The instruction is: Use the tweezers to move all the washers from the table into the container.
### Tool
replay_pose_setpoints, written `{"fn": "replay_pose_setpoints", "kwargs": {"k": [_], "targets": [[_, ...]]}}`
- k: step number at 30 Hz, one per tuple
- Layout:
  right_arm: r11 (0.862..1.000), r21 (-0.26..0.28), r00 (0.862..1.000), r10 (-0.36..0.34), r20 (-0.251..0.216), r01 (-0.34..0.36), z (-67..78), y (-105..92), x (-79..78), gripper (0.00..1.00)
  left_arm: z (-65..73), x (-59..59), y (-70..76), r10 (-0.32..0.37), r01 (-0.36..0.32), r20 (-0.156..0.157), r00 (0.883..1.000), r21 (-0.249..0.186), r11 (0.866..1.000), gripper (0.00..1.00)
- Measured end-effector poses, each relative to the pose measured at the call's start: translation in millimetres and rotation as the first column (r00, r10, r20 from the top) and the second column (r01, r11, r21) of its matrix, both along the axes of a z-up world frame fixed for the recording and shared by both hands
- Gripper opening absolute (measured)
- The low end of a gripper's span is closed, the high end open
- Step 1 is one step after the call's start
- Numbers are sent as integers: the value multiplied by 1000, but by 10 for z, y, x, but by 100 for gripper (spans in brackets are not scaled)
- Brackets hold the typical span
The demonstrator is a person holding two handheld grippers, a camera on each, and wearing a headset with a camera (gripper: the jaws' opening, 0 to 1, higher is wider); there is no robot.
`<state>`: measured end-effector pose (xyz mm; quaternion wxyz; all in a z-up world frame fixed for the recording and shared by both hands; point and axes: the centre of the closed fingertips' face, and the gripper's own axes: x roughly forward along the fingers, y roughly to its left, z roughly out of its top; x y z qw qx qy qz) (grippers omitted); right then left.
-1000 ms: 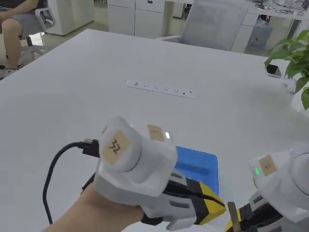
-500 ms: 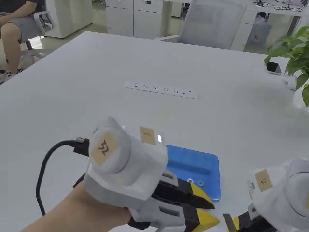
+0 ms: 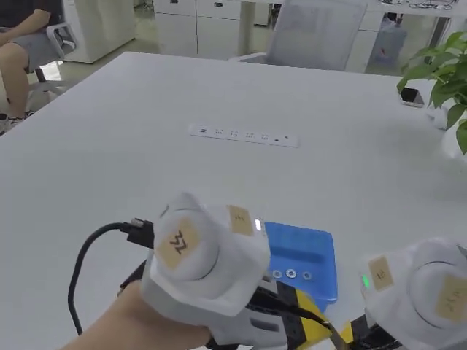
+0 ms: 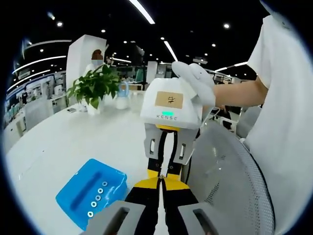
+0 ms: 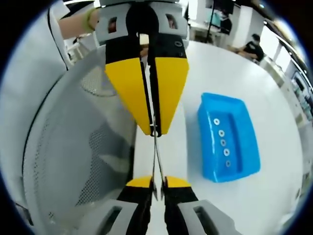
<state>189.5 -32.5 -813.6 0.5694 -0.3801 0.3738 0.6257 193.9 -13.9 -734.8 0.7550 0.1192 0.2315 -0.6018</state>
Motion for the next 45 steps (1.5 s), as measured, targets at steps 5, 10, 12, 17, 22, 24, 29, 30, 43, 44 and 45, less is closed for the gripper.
{"fn": "replay_pose_setpoints", "kwargs": {"k": [5, 10, 12, 17, 22, 24, 29, 30, 43, 44, 45], "targets": [[997, 47, 998, -56, 39, 54, -81, 84, 32, 6, -218, -6, 182, 14, -12, -36, 999, 62, 998, 0], [990, 104, 994, -102, 46, 96, -162, 159, 21, 7, -494, -38, 335, -12, 25, -93, 996, 136, 990, 0], [991, 100, 994, -99, 50, 94, -221, 187, 0, 7, -575, -37, 357, -24, 40, -103, 994, 154, 987, 0], [994, 74, 994, -90, 60, 86, -394, 248, 0, 6, -808, -40, 417, -63, 90, -117, 991, 235, 968, 0], [994, 67, 994, -93, 65, 88, -463, 282, 28, 6, -920, 25, 494, -48, 84, -139, 989, 261, 962, 0], [991, 88, 993, -104, 51, 99, -472, 312, 37, 6, -963, 34, 529, -51, 88, -139, 989, 279, 956, 0], [990, 105, 994, -102, 42, 97, -509, 352, 61, 6, -1038, 51, 572, -50, 92, -147, 988, 298, 950, 0], [989, 110, 994, -105, 43, 100, -505, 356, 72, 7, -1067, 53, 591, -49, 93, -146, 988, 310, 946, 0], [955, 237, 984, -173, -38, 177, -470, 502, 94, 8, -1226, 112, 723, -38, 92, -147, 988, 378, 921, 0], [953, 241, 983, -177, -39, 181, -471, 505, 99, 9, -1233, 112, 735, -39, 93, -147, 988, 382, 919, 0], [950, 248, 982, -183, -45, 188, -473, 513, 97, 9, -1233, 114, 739, -36, 91, -149, 988, 383, 919, 0]]}}
